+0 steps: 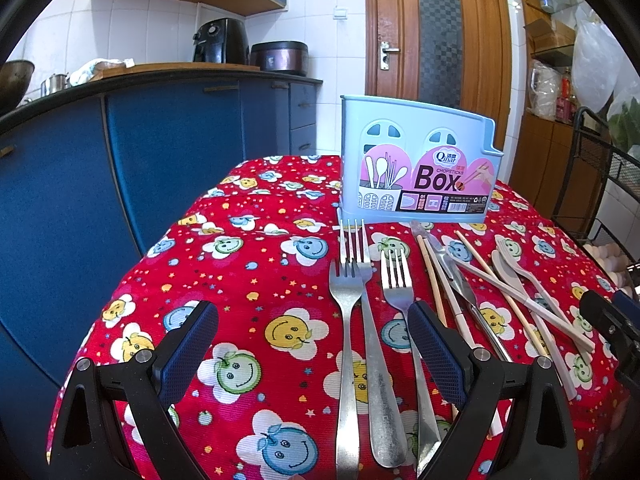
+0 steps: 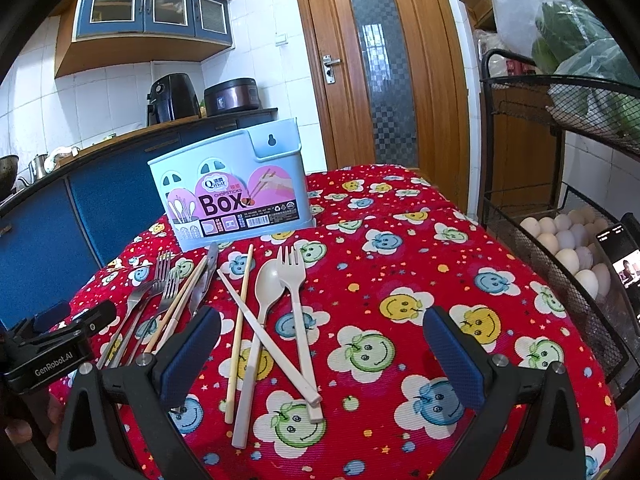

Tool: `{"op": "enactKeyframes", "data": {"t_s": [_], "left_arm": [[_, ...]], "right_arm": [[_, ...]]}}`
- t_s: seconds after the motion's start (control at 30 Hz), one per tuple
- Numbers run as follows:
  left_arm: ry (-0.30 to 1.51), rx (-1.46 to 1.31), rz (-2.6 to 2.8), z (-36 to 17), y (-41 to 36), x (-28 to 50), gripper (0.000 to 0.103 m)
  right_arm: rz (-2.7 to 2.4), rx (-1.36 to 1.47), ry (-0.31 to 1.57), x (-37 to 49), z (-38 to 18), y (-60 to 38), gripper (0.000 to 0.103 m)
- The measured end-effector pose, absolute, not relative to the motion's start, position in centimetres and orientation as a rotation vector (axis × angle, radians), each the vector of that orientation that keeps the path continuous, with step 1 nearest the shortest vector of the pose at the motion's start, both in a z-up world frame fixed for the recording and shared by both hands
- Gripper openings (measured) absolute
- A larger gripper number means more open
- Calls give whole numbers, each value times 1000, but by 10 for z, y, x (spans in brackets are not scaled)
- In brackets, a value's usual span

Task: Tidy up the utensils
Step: 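Grasp a metal fork with the left tool while the right tool grasps a beige plastic fork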

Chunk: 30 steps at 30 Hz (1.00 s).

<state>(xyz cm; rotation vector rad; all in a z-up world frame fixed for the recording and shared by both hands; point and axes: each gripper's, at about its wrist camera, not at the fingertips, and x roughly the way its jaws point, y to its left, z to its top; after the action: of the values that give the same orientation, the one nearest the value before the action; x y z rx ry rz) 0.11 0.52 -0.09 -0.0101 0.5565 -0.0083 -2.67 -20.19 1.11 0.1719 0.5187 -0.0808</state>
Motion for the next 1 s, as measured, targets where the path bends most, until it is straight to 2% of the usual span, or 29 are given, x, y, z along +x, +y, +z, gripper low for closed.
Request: {"op": "enactKeyframes", "data": {"t_s": [0.73,1.0], "left_arm": [[710,-9,-22,7,21,41,96],[815,6,-51,-1,20,61,95]], "right_arm": [[-20,134,741,22,26,-221,102],[44,104,850,45,20,-222,83]]}}
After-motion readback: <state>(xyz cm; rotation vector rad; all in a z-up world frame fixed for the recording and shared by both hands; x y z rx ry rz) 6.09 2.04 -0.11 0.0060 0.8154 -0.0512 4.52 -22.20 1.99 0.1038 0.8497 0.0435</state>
